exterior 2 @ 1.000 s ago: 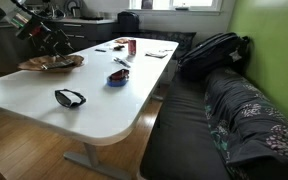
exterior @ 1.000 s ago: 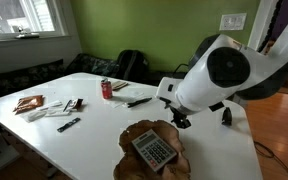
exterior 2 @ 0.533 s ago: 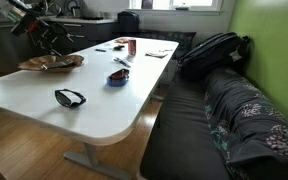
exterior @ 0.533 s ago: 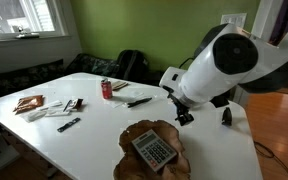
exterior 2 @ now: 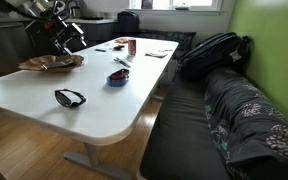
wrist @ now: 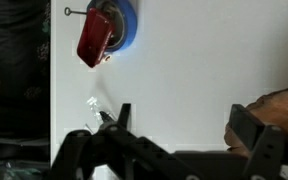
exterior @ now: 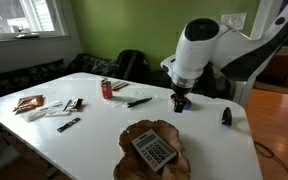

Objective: Take the calculator off of the wooden plate

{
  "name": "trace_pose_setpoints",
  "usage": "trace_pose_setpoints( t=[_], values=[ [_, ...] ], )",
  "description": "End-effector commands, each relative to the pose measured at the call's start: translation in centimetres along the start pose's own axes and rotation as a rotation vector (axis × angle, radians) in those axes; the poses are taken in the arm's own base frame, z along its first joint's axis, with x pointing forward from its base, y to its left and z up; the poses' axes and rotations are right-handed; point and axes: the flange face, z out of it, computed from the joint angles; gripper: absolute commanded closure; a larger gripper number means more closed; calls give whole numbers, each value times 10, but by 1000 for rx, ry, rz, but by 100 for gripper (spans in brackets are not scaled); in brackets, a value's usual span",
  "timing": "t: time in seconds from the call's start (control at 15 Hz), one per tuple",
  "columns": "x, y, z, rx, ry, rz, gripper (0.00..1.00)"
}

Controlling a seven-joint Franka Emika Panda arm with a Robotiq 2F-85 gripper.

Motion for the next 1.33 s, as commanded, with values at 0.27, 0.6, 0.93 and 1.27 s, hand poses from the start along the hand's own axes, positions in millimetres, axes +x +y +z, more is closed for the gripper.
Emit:
trace_pose_setpoints(
  t=[0.27, 0.6, 0.93, 1.27],
  values=[
    [14, 2, 0, 235, -55, 352, 0],
    [18, -1, 2, 354, -112, 570, 0],
    [26, -7, 10, 606, -59, 640, 0],
    [33, -10, 9, 844, 67, 579, 0]
  ],
)
